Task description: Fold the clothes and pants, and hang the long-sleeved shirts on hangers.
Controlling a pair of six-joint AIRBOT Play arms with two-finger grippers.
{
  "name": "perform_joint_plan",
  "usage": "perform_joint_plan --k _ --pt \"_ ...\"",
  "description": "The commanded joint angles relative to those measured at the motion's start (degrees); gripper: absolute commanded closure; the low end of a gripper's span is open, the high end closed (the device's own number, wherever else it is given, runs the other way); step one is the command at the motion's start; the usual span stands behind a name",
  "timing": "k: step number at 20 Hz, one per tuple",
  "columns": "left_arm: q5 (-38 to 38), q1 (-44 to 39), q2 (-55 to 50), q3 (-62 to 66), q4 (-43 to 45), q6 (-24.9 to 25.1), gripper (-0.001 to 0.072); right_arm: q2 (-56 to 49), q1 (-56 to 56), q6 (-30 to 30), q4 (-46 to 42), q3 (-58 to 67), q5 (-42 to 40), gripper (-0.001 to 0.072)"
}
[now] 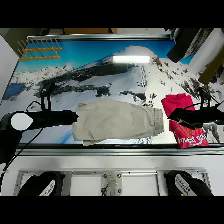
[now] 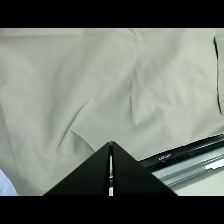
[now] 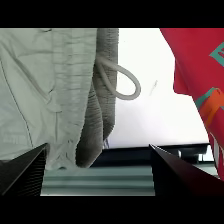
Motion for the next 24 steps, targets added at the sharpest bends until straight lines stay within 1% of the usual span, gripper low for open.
perform_joint_plan --k 1,4,7,9,10,12,16,24 --pt "-0.39 -0.11 0.74 0.44 -0.2 -0.72 0.07 -3.08 -6.29 -7.96 10.43 -8.2 -8.46 -0.0008" --pt "-0.44 -0.11 0.76 0.42 -0.2 -0.85 0.07 -9.05 -6.38 -15.93 17.79 -11.58 -12.83 -0.0008" --pt "-0.39 -0.11 0.74 0.44 -0.2 -1.42 0.07 -14.84 -6.38 -24.63 25.68 -11.56 -12.76 -0.0008" --pt "-0.42 -0.11 0.74 0.44 -0.17 -1.81 0.07 -17.05 -6.38 -28.68 29.53 -11.56 -12.79 -0.0008" --pt "-0.44 -0.11 0.76 0.44 -0.2 -1.9 0.07 -17.84 -6.38 -29.9 29.75 -11.54 -12.79 -0.0008" --pt "-0.44 -0.11 0.74 0.44 -0.17 -2.01 0.07 -18.6 -6.34 -30.47 29.14 -11.54 -12.76 -0.0008" --pt "-0.42 -0.11 0.74 0.42 -0.2 -2.03 0.07 -19.02 -4.31 -30.4 24.2 -11.52 -12.79 -0.0006" --pt "-0.42 -0.11 0.74 0.44 -0.2 -2.45 0.07 -23.26 2.14 -29.53 24.68 -11.52 -13.05 -0.0003"
